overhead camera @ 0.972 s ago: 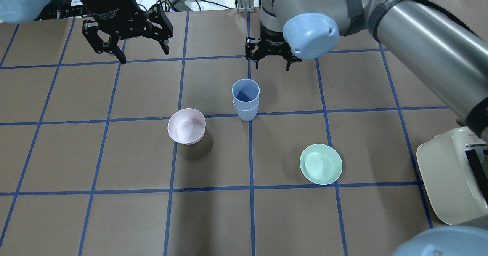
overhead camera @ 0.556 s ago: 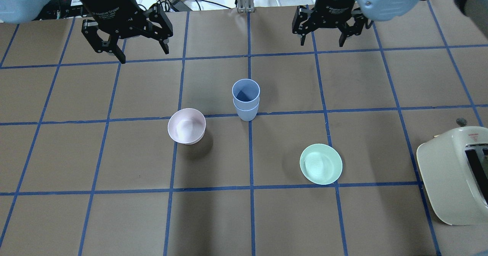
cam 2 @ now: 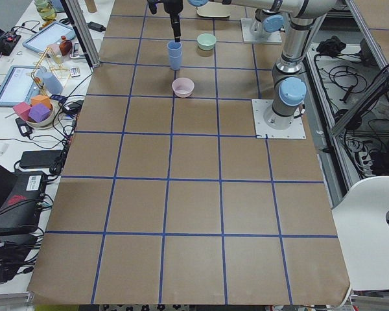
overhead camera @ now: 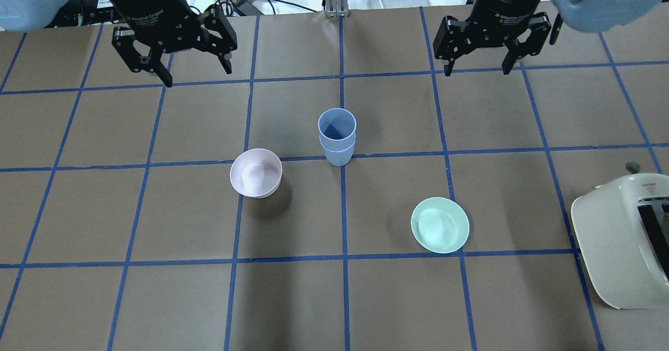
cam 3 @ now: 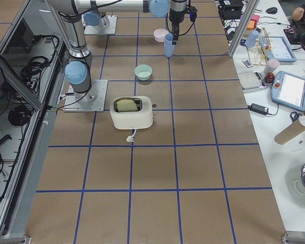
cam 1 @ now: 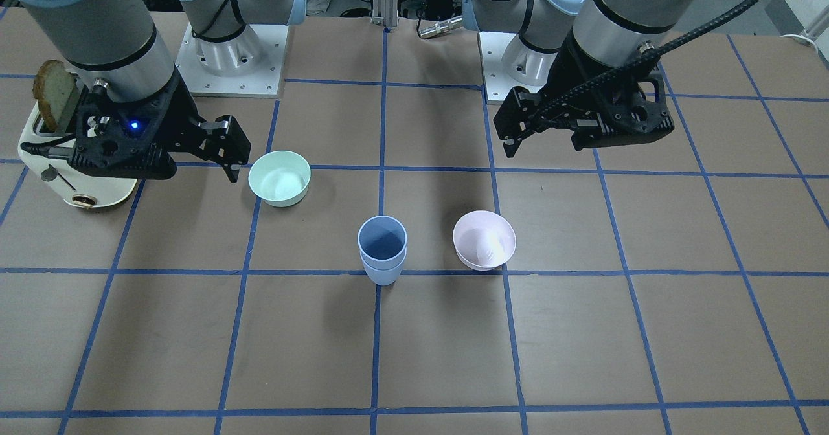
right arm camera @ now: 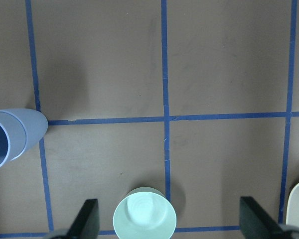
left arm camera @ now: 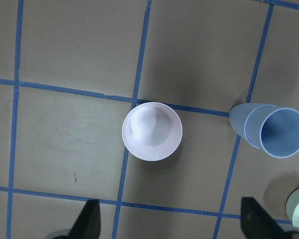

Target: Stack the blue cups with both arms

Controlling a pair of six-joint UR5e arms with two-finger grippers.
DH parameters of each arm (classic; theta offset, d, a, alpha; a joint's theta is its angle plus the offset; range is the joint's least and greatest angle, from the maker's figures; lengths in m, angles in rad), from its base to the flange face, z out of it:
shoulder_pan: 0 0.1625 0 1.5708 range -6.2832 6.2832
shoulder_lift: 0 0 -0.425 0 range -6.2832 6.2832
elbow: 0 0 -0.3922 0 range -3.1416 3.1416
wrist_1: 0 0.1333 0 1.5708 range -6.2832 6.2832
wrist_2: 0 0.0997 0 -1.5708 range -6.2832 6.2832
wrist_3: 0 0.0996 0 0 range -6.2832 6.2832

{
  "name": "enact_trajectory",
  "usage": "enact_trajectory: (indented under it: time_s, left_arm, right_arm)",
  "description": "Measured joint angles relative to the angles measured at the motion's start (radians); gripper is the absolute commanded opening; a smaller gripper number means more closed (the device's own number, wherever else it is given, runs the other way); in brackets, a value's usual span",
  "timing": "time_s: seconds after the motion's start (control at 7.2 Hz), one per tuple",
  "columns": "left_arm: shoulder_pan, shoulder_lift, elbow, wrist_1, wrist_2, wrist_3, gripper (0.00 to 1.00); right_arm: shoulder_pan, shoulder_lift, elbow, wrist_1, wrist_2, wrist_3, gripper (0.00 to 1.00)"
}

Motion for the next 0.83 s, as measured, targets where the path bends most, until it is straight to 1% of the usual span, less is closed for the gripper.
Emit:
enact_trajectory:
  time_s: [0.28,0.83]
  left_arm:
    - [0.0,0.0,0.001,0.0,0.0,0.0,1.0]
    - [-0.001,0.001,0.0,0.0,0.001,0.0,1.0]
  right_arm:
    - [-0.039,-0.01,0.012,-0.037,0.008,-0.041,1.0]
    - [-0.047,-0.017,0.009,-0.047,0.008,-0.05,1.0]
